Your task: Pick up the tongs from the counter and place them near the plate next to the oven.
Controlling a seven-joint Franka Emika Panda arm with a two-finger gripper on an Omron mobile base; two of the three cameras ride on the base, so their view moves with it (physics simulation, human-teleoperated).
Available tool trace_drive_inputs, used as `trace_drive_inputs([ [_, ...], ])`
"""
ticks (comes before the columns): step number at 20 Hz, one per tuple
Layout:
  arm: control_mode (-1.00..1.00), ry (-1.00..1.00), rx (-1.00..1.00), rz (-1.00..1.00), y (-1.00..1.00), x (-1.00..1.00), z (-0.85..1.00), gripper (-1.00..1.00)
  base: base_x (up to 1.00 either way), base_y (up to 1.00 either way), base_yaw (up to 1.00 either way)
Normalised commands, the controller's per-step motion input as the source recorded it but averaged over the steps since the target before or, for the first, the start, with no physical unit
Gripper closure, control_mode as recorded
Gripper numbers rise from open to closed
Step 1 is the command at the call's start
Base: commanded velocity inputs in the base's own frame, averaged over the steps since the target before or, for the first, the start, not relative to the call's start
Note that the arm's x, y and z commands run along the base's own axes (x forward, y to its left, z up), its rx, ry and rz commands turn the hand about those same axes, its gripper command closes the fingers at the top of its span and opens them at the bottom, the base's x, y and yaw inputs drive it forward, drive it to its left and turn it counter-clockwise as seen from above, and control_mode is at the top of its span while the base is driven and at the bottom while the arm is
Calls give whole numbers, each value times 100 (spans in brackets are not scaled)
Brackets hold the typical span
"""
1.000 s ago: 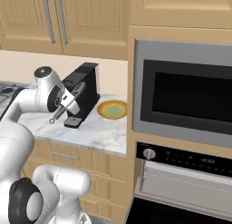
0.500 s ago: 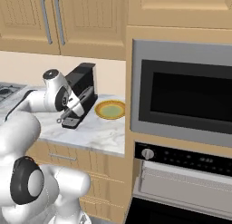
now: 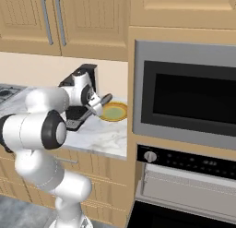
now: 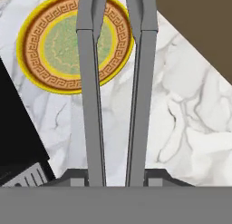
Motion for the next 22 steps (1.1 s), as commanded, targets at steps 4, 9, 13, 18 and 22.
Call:
trace_drive_inputs([
  [4, -100, 11, 0, 0, -59, 54, -48, 100, 0, 0, 0],
  [9, -100, 1, -1, -2, -52, 32, -47, 100, 0, 0, 0],
  [13, -100, 0, -3, -5, -37, 4, -42, 100, 0, 0, 0],
  [18, -100, 0, -4, -7, -16, 0, -42, 100, 0, 0, 0],
  [22, -100, 0, -3, -6, -14, 5, -38, 100, 0, 0, 0],
])
